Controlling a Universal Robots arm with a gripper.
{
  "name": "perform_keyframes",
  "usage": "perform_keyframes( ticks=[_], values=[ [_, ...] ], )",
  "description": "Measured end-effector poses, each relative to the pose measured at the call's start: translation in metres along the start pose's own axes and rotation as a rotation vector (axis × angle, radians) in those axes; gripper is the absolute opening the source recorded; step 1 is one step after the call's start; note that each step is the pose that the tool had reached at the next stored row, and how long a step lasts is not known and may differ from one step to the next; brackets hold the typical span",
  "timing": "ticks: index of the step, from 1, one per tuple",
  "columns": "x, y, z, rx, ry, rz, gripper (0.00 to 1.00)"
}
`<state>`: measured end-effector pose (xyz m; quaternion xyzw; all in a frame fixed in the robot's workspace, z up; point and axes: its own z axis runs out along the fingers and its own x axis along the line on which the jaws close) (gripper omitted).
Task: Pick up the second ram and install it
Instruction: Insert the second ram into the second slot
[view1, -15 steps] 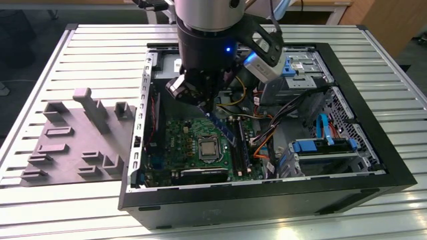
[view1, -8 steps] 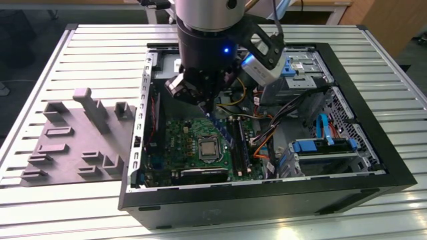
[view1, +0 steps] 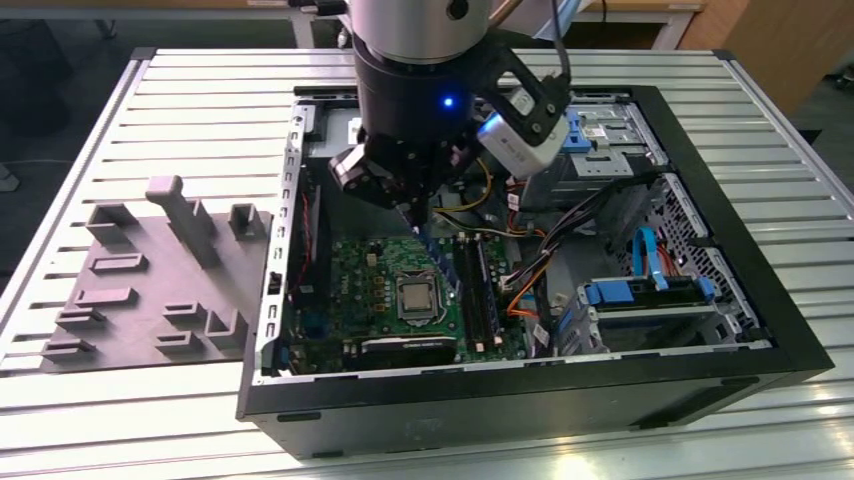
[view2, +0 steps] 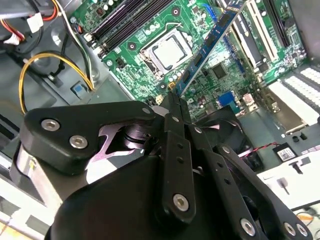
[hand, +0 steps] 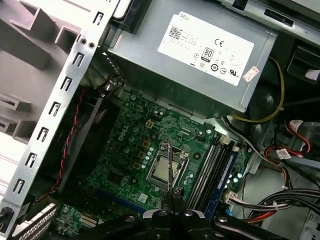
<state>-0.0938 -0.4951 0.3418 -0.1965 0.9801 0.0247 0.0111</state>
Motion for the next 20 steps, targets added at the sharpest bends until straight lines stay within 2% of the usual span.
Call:
perform_keyframes(
  ticks=[20],
  values=[
    [0.0000,-0.0001,0.0004,0.0064,-0.0091,0.207,0.11]
  ],
)
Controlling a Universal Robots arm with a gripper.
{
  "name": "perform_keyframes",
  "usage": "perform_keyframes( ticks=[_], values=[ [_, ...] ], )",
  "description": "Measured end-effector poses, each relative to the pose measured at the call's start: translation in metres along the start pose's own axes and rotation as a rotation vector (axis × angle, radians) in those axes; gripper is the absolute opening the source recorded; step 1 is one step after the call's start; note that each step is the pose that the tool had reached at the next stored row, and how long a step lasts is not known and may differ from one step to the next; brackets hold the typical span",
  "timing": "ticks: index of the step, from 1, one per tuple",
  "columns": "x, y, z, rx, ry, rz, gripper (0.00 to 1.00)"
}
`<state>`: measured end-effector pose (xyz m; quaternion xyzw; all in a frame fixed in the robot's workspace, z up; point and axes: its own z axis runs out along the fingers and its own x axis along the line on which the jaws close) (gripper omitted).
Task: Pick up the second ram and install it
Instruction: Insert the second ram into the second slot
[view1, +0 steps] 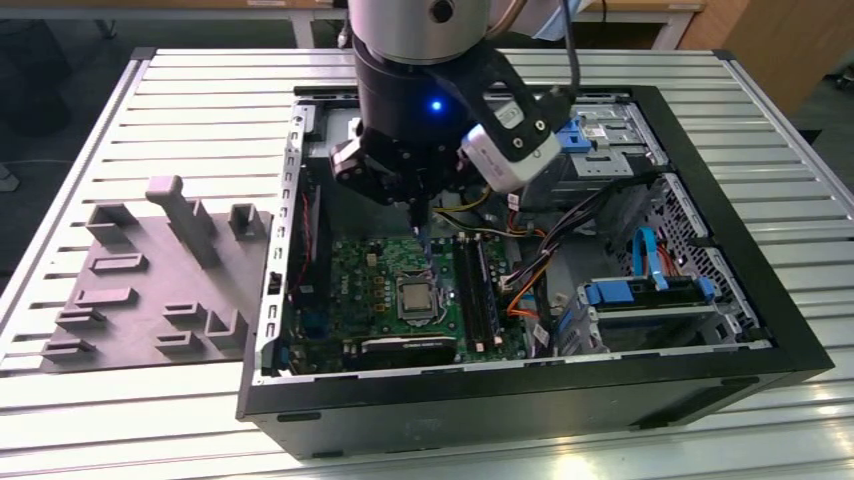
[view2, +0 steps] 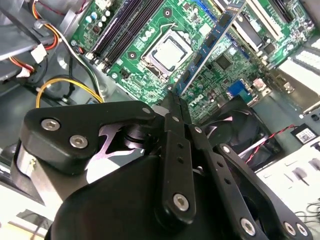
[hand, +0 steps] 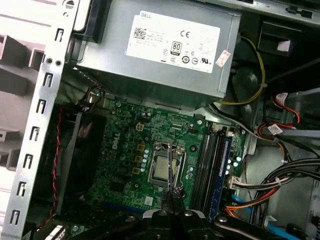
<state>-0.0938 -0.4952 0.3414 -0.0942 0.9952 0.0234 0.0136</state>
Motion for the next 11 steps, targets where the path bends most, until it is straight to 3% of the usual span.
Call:
perform_keyframes(
  ticks=[11],
  values=[
    [0.0000,0.0000,0.0001,0.0032,-0.0046,0.103,0.11]
  ],
)
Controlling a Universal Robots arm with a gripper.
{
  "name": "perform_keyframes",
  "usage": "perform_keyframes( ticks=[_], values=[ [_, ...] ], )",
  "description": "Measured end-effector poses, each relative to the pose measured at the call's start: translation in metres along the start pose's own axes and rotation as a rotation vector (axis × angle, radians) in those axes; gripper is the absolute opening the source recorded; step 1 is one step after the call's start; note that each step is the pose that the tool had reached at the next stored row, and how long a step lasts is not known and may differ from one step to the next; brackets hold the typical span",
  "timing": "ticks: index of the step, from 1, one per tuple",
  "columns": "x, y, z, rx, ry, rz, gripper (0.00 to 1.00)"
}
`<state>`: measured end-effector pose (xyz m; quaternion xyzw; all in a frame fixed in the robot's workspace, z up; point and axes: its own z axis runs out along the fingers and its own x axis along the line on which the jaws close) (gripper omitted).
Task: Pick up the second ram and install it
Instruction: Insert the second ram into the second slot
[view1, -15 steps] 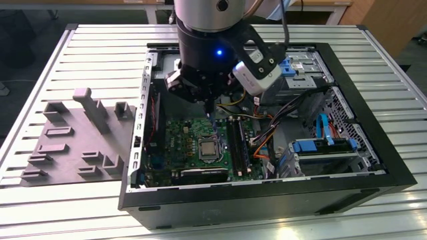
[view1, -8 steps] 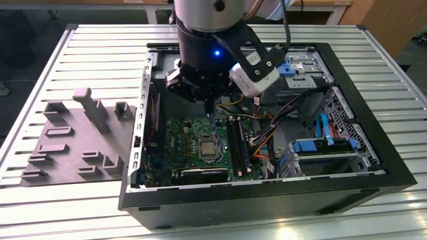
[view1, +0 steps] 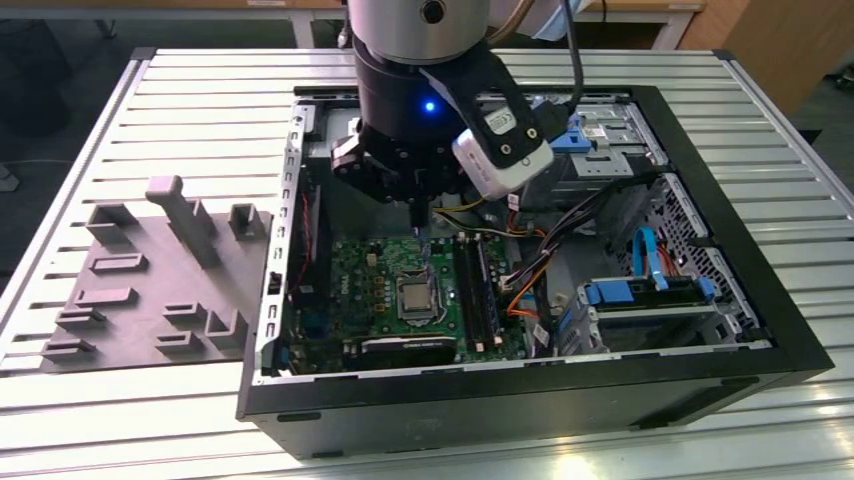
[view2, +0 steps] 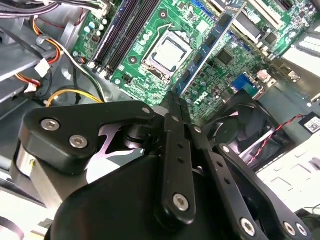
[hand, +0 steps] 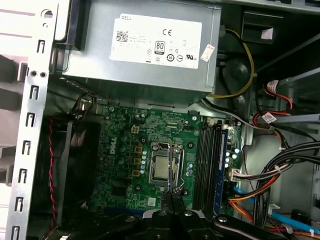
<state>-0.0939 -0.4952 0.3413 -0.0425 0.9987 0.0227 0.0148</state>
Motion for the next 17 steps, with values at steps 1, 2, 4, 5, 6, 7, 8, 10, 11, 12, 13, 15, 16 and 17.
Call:
perform_keyframes(
  ticks=[1,2,4,5,6,7,8,10,11,12,13,15,16,17],
  values=[
    [0.0000,0.0000,0.0000,0.0003,-0.0003,0.008,0.11],
    [0.0000,0.0000,0.0000,0.0006,-0.0008,0.018,0.11],
    [0.0000,0.0000,0.0000,0.0010,-0.0015,0.034,0.11],
    [0.0000,0.0000,0.0000,0.0013,-0.0018,0.042,0.11],
    [0.0000,0.0000,0.0000,0.0016,-0.0022,0.049,0.11],
    [0.0000,0.0000,0.0000,0.0018,-0.0025,0.057,0.11],
    [0.0000,0.0000,0.0000,0.0021,-0.0028,0.065,0.11],
    [0.0000,0.0000,0.0000,0.0025,-0.0036,0.081,0.11],
    [0.0000,0.0000,0.0000,0.0028,-0.0040,0.089,0.11],
    [0.0000,0.0000,0.0000,0.0031,-0.0043,0.097,0.11],
    [0.0000,0.0000,0.0000,0.0034,-0.0047,0.106,0.11],
    [0.0000,0.0000,0.0001,0.0039,-0.0054,0.124,0.11],
    [0.0000,0.0000,0.0001,0.0041,-0.0058,0.132,0.11],
    [0.0000,0.0000,0.0001,0.0044,-0.0062,0.140,0.11]
  ],
)
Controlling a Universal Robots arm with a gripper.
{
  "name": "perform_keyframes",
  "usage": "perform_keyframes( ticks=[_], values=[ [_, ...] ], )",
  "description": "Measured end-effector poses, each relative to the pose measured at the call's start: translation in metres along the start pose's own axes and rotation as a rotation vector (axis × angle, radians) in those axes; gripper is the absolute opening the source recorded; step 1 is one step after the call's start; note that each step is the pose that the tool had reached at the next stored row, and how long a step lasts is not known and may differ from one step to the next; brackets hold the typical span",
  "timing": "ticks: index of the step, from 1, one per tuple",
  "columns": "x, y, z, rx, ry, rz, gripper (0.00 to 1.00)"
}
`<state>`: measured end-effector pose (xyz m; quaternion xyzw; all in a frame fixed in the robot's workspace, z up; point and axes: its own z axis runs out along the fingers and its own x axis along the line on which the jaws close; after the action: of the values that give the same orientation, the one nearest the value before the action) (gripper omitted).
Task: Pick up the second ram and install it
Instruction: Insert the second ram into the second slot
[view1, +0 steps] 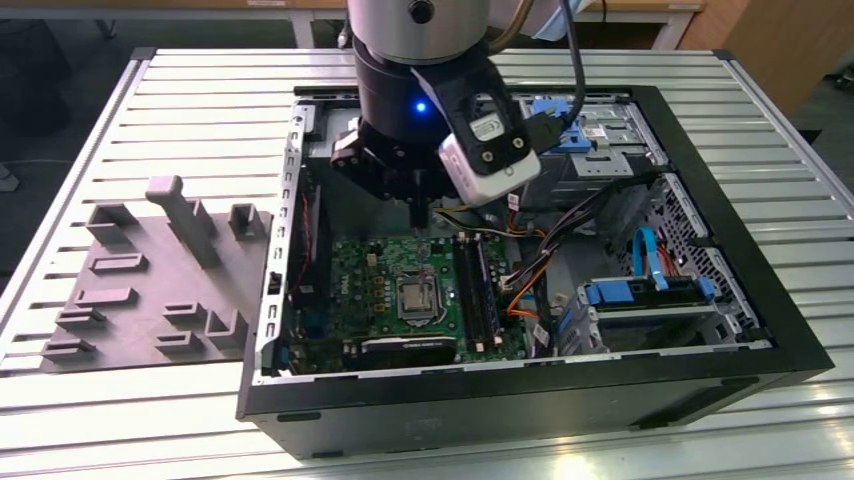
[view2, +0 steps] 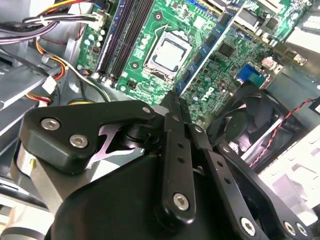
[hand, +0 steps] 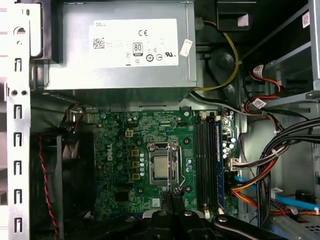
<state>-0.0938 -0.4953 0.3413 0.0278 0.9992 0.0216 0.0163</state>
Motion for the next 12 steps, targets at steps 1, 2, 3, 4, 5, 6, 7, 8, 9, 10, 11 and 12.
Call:
perform_keyframes(
  ticks=[1,2,3,4,5,6,7,8,9,10,11,12],
  values=[
    [0.0000,0.0000,0.0000,0.0003,-0.0003,0.009,0.11],
    [0.0000,0.0000,0.0000,0.0005,-0.0007,0.017,0.11],
    [0.0000,0.0000,0.0001,0.0008,-0.0012,0.026,0.11],
    [0.0000,0.0000,0.0000,0.0011,-0.0015,0.034,0.11],
    [0.0000,0.0000,0.0000,0.0014,-0.0018,0.043,0.11],
    [0.0000,0.0000,0.0001,0.0016,-0.0023,0.052,0.11],
    [0.0000,0.0000,0.0001,0.0018,-0.0026,0.060,0.11],
    [0.0000,0.0000,0.0001,0.0021,-0.0030,0.069,0.11],
    [0.0000,0.0000,0.0001,0.0024,-0.0034,0.077,0.11],
    [0.0000,0.0000,0.0001,0.0027,-0.0037,0.086,0.11],
    [0.0000,0.0000,0.0001,0.0029,-0.0041,0.094,0.11],
    [0.0000,0.0000,0.0001,0.0033,-0.0045,0.102,0.11]
  ],
)
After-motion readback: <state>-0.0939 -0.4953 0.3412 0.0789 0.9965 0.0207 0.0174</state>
